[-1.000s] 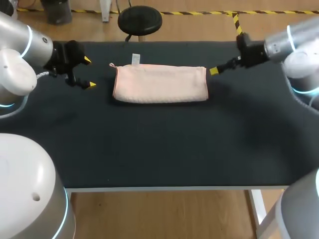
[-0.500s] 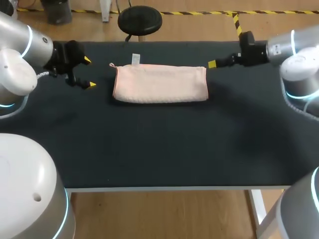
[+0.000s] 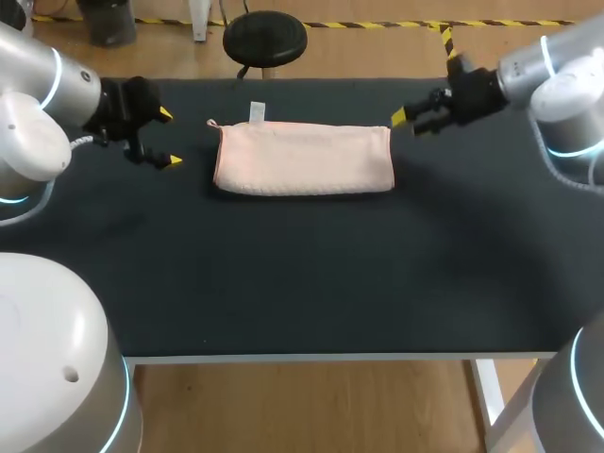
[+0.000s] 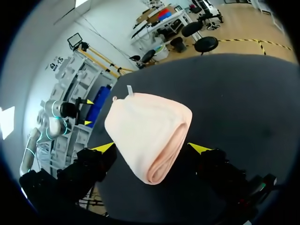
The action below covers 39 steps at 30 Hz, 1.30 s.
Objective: Fold the towel
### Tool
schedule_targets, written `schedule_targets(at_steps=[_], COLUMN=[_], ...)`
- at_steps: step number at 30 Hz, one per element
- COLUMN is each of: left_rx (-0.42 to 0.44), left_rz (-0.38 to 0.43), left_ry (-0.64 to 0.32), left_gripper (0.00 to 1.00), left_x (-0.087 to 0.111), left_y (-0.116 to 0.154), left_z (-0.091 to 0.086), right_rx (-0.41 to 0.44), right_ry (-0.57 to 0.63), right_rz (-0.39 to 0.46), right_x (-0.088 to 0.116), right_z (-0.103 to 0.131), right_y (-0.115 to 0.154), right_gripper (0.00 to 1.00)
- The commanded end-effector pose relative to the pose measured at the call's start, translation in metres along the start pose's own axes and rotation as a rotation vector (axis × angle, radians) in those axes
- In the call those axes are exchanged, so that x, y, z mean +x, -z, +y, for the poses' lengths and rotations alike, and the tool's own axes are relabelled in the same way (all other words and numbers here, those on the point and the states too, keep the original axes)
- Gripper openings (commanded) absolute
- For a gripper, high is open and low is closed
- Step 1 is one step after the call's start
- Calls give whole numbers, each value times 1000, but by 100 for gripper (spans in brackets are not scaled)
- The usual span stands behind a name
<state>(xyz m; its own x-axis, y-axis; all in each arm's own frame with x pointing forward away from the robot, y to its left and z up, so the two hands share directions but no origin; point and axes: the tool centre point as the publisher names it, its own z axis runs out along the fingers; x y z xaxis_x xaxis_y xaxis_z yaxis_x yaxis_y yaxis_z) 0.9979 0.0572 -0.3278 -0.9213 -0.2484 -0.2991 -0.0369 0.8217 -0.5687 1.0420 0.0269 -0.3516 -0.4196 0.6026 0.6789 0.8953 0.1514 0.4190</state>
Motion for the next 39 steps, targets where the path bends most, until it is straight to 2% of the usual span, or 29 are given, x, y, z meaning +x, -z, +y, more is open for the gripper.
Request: schedule_targets(at_steps=[1, 13, 20, 39], left_rx=[7, 7, 7, 7], left_rz=[1, 1, 1, 1], left_ry=[-3, -3, -3, -3], left_gripper=[100, 100, 100, 100], left_x=[0, 0, 0, 0], left_y=[0, 0, 0, 0], left_z=[2, 2, 2, 2], right_rx=[122, 155, 183, 179], right_ry=[-26, -77, -103, -165], right_rz=[7, 60, 60, 105], right_x=[-11, -15, -18, -20], right_z=[6, -9, -15, -29], right_y=[-14, -23, -29, -50], right_gripper=[100, 100, 100, 100])
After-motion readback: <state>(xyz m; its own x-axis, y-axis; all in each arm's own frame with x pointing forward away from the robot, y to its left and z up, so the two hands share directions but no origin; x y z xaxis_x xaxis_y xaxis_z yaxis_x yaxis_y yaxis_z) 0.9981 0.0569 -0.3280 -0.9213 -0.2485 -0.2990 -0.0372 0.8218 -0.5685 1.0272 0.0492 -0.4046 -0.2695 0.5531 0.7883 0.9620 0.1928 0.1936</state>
